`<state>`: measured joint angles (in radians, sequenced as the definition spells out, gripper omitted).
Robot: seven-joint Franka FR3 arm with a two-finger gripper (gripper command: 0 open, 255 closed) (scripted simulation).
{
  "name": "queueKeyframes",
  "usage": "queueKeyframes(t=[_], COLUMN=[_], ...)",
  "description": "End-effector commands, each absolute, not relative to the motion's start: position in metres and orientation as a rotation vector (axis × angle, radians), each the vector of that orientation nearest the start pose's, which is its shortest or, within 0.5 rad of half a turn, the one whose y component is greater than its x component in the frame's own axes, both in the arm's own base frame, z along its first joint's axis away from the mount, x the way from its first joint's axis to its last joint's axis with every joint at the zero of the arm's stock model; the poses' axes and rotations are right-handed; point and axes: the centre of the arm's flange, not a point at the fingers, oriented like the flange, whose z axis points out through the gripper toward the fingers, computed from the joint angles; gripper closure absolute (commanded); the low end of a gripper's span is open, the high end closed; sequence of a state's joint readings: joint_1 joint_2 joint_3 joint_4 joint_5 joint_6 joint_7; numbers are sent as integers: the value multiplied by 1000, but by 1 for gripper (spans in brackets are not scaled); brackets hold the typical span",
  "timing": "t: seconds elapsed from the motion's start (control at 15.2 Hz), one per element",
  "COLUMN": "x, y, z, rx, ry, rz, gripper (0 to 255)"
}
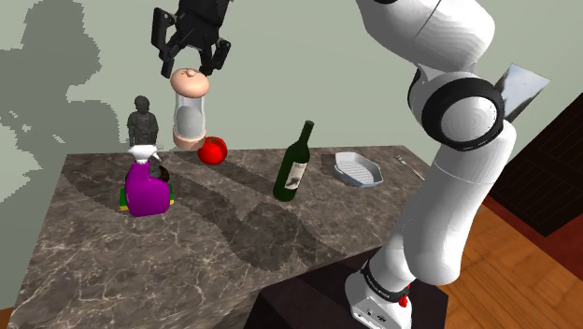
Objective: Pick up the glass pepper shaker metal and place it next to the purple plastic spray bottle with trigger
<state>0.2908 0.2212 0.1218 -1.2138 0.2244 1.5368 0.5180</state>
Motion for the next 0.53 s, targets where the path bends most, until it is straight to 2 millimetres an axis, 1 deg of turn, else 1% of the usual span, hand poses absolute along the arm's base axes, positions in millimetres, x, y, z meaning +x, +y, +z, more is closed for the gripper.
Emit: queueKeyframes(t=[0.0,0.46], x=[559,559], y=[260,260], z=[653,616], rx=[-2868,-2868], ry=[130,130], rz=[27,27], gripper=[255,255])
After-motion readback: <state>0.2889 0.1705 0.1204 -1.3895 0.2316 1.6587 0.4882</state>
